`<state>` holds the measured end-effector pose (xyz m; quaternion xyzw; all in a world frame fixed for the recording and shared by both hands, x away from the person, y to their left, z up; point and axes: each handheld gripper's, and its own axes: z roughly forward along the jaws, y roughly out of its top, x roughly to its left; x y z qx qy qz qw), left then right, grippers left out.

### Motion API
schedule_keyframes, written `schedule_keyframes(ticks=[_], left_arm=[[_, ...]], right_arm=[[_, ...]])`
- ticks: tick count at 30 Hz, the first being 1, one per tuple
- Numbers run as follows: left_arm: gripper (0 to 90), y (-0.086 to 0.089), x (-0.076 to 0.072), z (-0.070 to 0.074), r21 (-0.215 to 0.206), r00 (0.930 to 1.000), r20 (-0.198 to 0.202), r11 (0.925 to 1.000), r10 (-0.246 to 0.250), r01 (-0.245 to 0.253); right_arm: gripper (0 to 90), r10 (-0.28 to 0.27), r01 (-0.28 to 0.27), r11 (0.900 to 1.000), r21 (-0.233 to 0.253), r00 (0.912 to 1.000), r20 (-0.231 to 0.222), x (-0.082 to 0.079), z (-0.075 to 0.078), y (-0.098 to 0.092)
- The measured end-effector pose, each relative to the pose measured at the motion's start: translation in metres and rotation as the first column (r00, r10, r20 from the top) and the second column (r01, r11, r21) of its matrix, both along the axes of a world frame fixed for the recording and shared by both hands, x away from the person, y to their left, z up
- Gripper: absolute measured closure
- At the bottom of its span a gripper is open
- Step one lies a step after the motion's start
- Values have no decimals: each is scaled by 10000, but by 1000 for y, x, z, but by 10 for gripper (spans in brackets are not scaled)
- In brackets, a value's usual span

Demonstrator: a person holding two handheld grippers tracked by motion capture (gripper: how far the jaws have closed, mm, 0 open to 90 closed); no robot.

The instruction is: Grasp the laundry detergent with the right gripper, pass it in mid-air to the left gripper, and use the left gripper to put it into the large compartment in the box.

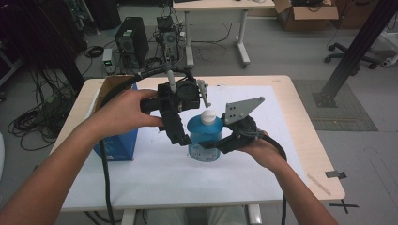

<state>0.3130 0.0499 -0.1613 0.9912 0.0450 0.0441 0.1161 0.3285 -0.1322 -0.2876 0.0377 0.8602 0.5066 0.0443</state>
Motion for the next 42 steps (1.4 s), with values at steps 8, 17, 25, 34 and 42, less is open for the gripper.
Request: schedule_keyframes(ticks=[8, 17, 25, 34, 42], left_arm=[[49, 0, 1, 0, -49, 10000, 47, 10000, -6, 7], [49, -1, 0, -3, -53, 9999, -7, 9999, -127, 127], [50, -4, -2, -4, 19, 9995, -6, 9995, -314, 314], [50, -7, -2, -8, 113, 9993, 90, 9993, -371, 370], [55, -10, 0, -14, 224, 9990, 7, 9987, -458, 457]], right_arm=[[436, 397, -396, 9991, -140, 9992, 52, -3, 0, 19], [437, 766, -765, 9969, -156, 9970, 95, -5, 3, 31], [436, 1070, -1070, 9939, -286, 9943, -13, -5, 4, 36], [436, 1144, -1146, 9929, -319, 9934, -81, -4, 4, 37], [436, 1158, -1162, 9926, -357, 9932, -122, -4, 3, 37]])
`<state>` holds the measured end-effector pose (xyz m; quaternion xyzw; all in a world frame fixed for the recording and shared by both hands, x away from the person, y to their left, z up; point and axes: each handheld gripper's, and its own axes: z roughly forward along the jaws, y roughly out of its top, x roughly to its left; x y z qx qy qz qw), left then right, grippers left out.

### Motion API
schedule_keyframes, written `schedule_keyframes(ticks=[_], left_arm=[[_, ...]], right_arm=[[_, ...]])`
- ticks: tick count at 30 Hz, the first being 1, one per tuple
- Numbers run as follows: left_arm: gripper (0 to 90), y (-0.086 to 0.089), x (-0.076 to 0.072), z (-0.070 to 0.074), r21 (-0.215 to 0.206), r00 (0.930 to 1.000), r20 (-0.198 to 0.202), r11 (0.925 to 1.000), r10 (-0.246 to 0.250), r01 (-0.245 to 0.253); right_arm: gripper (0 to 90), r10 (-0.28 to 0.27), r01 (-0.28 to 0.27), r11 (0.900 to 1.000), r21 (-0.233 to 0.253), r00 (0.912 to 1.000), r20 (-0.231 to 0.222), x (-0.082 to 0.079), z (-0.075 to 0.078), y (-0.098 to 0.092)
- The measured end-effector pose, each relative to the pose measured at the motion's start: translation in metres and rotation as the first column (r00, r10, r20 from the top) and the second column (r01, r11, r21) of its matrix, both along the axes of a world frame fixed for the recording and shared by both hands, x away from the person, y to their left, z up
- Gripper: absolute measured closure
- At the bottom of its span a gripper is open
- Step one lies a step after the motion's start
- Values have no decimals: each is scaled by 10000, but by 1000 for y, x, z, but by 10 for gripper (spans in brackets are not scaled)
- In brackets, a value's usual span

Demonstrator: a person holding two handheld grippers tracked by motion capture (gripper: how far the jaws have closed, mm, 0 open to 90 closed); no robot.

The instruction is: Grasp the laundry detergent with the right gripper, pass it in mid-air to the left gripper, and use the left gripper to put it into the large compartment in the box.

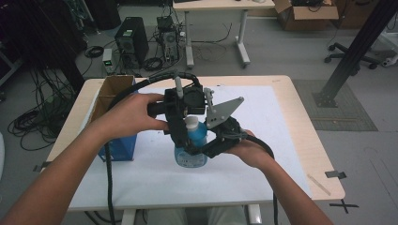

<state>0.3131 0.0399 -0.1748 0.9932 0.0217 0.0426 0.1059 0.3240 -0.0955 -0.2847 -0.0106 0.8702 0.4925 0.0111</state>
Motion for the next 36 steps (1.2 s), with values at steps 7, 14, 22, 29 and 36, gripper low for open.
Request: schedule_keyframes(ticks=[7, 14, 22, 29, 36], left_arm=[[75, -1, 3, -10, 107, 9999, -145, 9999, -45, 46], [99, -2, 6, -17, 202, 9997, -242, 9997, -101, 106], [182, -1, 6, -18, 116, 9995, -266, 9998, -165, 168], [236, 1, 5, -17, 32, 9996, -264, 9999, -102, 103], [289, 1, 5, -17, 41, 9993, -309, 9998, -192, 193]], right_arm=[[436, -38, 38, 10000, -77, 10000, -16, 0, 0, -1], [436, -10, 11, 10000, -75, 10000, 25, 1, -1, -2], [436, -52, 51, 9999, -91, 10000, -39, 1, -3, -2], [436, -59, 59, 9999, -97, 10000, -34, 1, -3, -2], [436, -34, 34, 10000, -69, 10000, -44, 1, -3, -1]])
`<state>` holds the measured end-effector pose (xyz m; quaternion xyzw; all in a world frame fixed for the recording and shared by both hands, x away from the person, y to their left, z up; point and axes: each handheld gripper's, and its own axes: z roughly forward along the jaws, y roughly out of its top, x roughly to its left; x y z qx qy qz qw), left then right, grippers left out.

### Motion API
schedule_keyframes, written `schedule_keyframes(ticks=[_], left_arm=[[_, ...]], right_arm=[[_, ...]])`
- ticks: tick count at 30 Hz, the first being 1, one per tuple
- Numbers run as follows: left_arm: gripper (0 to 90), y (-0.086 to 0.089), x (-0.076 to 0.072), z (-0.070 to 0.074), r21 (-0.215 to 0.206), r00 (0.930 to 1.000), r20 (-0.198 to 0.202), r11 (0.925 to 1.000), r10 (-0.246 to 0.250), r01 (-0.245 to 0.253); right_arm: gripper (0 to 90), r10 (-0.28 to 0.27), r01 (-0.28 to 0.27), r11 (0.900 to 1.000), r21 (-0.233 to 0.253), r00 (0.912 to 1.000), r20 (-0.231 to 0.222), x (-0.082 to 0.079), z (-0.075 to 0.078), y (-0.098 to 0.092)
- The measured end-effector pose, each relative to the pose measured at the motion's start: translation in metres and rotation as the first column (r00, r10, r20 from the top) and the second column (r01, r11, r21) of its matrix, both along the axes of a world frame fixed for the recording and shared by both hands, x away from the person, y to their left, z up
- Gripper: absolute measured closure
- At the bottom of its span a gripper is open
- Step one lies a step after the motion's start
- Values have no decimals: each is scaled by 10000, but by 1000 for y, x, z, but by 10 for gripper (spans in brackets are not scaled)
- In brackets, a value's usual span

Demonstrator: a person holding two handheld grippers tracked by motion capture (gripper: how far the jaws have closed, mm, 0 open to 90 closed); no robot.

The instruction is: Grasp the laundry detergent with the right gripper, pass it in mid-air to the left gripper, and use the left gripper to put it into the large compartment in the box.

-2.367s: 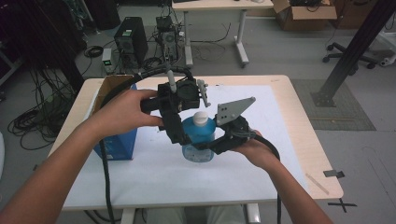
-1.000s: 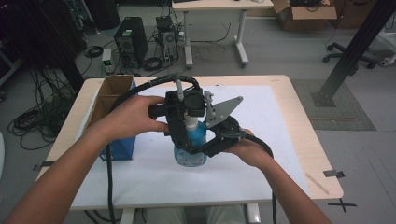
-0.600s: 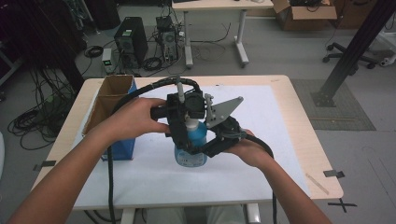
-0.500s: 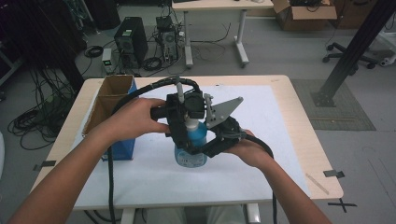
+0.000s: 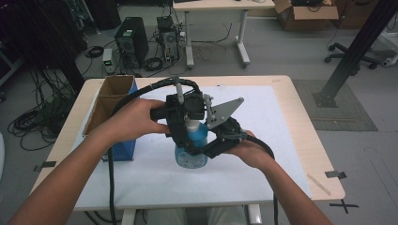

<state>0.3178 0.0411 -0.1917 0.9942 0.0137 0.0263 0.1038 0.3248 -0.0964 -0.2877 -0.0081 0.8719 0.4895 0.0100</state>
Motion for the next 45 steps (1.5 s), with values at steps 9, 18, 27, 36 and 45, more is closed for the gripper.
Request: schedule_keyframes(ticks=[9, 18, 27, 36, 45], left_arm=[[337, 1, 0, 1, -16, 10000, 15, 10000, -60, 60], [370, 1, -1, 0, -22, 10000, -35, 10000, -6, 6], [378, 1, -5, 1, 34, 9997, 238, 10000, -50, 49], [379, 0, -6, 8, 227, 9983, 502, 9992, 312, -324], [379, 12, 2, 23, 360, 9874, 899, 9903, 1304, -1341]], right_arm=[[436, -12, 12, 10000, -24, 10000, 24, 0, -1, 0], [436, 8, -8, 10000, -50, 10000, 31, -1, -1, 1], [435, 11, -10, 10000, -88, 9999, 121, -2, 0, 1], [178, -524, 524, 9986, -36, 9986, -91, 1, 1, -8], [35, -1830, 1812, 9829, -326, 9809, -662, 11, 6, -45]])
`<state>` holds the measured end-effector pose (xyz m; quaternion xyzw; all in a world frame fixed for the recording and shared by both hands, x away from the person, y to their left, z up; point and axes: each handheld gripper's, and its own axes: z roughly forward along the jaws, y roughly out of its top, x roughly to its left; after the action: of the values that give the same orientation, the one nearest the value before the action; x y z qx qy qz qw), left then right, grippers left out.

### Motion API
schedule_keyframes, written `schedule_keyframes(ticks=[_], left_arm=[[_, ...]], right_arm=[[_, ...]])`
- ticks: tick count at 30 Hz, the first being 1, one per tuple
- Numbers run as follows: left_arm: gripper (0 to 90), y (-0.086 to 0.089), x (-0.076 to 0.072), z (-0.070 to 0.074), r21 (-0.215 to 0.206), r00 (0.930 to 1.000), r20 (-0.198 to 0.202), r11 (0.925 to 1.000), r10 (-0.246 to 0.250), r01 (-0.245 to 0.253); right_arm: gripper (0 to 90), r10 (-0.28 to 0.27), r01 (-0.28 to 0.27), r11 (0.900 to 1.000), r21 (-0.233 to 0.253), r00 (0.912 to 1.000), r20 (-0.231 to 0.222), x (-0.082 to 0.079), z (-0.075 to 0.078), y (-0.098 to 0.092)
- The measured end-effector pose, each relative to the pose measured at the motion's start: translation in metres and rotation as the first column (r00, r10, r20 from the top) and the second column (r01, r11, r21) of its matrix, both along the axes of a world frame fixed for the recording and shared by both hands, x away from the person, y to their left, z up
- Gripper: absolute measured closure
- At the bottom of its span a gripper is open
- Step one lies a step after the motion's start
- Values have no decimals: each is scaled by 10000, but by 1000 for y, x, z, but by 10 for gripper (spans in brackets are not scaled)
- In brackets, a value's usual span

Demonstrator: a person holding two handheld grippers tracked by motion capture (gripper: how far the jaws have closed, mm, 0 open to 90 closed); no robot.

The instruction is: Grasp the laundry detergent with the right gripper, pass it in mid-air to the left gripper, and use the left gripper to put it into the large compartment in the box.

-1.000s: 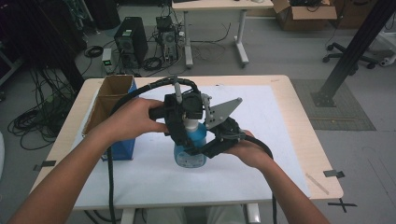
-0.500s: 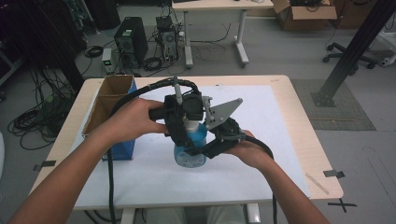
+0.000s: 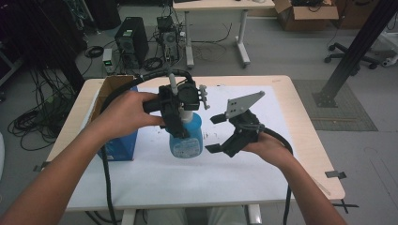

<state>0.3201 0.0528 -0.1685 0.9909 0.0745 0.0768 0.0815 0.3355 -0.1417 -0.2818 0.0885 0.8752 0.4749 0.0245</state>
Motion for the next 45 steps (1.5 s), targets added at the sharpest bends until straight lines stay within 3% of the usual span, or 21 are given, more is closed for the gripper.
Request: schedule_keyframes(ticks=[8, 13, 15, 16, 18, 20, 23, 27, 28, 29, 31, 32, 33, 34, 35, 36, 38, 39, 42, 43, 45], left_arm=[[379, 14, 11, 23, -50, 9884, 372, 9891, 1475, -1474], [379, 24, 19, 39, -93, 9674, 698, 9699, 2434, -2433], [379, 29, 23, 48, -149, 9518, 923, 9562, 2924, -2923], [379, 29, 23, 48, -149, 9518, 923, 9562, 2924, -2923], [380, 35, 27, 56, -229, 9332, 964, 9381, 3462, -3457], [379, 37, 29, 59, -246, 9272, 965, 9322, 3618, -3612], [379, 46, 35, 68, -401, 8976, 989, 9030, 4295, -4277], [379, 53, 38, 74, -480, 8731, 1124, 8803, 4743, -4720], [379, 57, 41, 78, -544, 8582, 1151, 8658, 5002, -4974], [379, 57, 41, 78, -544, 8582, 1151, 8658, 5002, -4974], [379, 64, 45, 83, -650, 8362, 1181, 8445, 5355, -5316], [379, 69, 47, 86, -697, 8170, 1233, 8262, 5633, -5591], [379, 69, 47, 86, -697, 8170, 1233, 8262, 5633, -5591], [379, 72, 48, 88, -724, 8054, 1257, 8150, 5792, -5749], [379, 75, 49, 90, -766, 7903, 1297, 8007, 5989, -5942], [379, 79, 51, 92, -866, 7643, 1326, 7755, 6311, -6253], [379, 85, 53, 95, -992, 7352, 1347, 7473, 6643, -6570], [379, 85, 53, 95, -992, 7352, 1347, 7473, 6643, -6570], [379, 96, 55, 99, -1158, 6764, 1330, 6891, 7245, -7153], [379, 96, 55, 99, -1158, 6764, 1330, 6891, 7245, -7153], [379, 102, 55, 101, -1279, 6423, 1313, 6554, 7551, -7444]], right_arm=[[25, -1339, 1338, 9870, -888, 9910, 44, 9, 9, -43], [21, -1917, 1924, 9740, -1197, 9813, 176, 12, 11, -57], [21, -2088, 2102, 9663, -1482, 9776, 252, 14, 14, -65], [21, -2088, 2102, 9663, -1482, 9776, 252, 14, 14, -65], [21, -2295, 2318, 9564, -1775, 9727, 336, 17, 16, -71], [21, -2314, 2351, 9536, -1882, 9720, 418, 17, 16, -72], [23, -2366, 2420, 9469, -2116, 9703, 509, 18, 19, -77], [23, -2637, 2675, 9367, -2260, 9634, 475, 21, 20, -81], [24, -2705, 2732, 9325, -2361, 9617, 447, 24, 21, -83], [24, -2705, 2732, 9325, -2361, 9617, 447, 24, 21, -83], [24, -2805, 2820, 9257, -2519, 9589, 429, 26, 21, -85], [23, -2884, 2904, 9148, -2807, 9562, 496, 29, 23, -86], [23, -2871, 2894, 9121, -2905, 9565, 514, 30, 23, -87], [23, -2871, 2894, 9121, -2905, 9565, 514, 30, 23, -87], [24, -2857, 2869, 9087, -3032, 9570, 493, 31, 23, -87], [25, -2735, 2726, 9031, -3317, 9608, 450, 33, 24, -88], [25, -2604, 2609, 8997, -3500, 9642, 494, 33, 24, -88], [25, -2604, 2609, 8997, -3500, 9642, 494, 33, 24, -88], [26, -2494, 2491, 8960, -3677, 9672, 474, 36, 25, -89], [26, -2494, 2491, 8960, -3677, 9672, 474, 36, 25, -89], [25, -2438, 2432, 8981, -3664, 9688, 455, 38, 25, -91]])
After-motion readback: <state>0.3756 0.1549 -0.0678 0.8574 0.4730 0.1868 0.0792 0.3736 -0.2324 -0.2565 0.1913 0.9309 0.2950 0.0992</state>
